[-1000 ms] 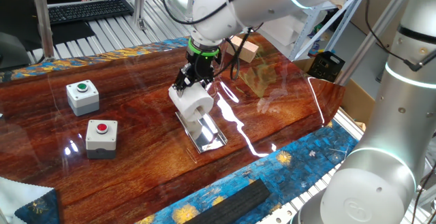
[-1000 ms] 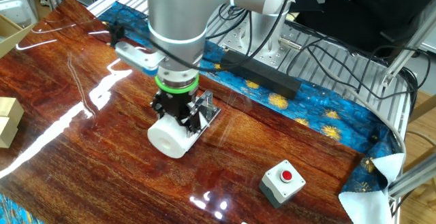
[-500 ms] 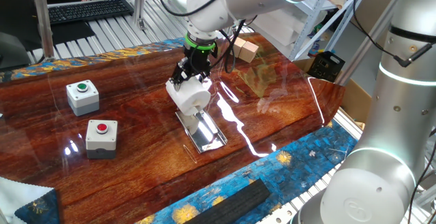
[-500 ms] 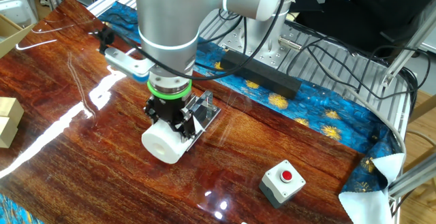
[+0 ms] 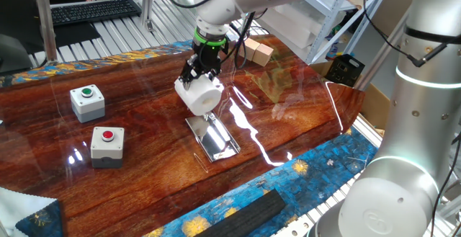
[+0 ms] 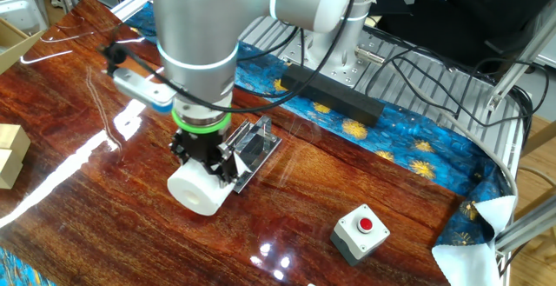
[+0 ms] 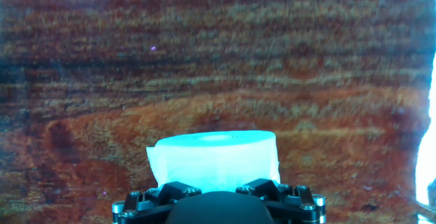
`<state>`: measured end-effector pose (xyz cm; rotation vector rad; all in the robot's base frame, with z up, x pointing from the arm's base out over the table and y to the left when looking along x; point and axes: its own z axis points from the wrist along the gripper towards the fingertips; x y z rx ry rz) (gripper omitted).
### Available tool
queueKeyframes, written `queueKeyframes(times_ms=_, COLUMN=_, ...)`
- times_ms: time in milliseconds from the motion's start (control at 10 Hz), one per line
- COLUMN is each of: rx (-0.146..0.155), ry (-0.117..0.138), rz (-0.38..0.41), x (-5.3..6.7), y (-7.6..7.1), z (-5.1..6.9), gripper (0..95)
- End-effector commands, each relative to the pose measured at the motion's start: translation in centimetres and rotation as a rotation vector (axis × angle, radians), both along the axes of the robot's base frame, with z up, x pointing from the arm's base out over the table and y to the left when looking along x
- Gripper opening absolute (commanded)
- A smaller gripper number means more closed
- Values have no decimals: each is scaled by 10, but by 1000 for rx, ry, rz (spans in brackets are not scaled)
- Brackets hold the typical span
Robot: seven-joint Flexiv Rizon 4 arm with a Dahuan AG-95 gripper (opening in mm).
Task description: Take the roll of paper down from the shelf
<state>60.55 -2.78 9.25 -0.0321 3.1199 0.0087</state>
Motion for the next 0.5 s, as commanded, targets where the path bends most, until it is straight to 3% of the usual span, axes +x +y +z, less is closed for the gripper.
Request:
queueKeyframes(times_ms=100, rx=-5, ry=-2, rz=41, x=3, y=-6, z=3, gripper=0)
queueKeyframes(times_ms=500, rx=-7, ry=-4, rz=80, x=5, y=-22, z=3, gripper=0)
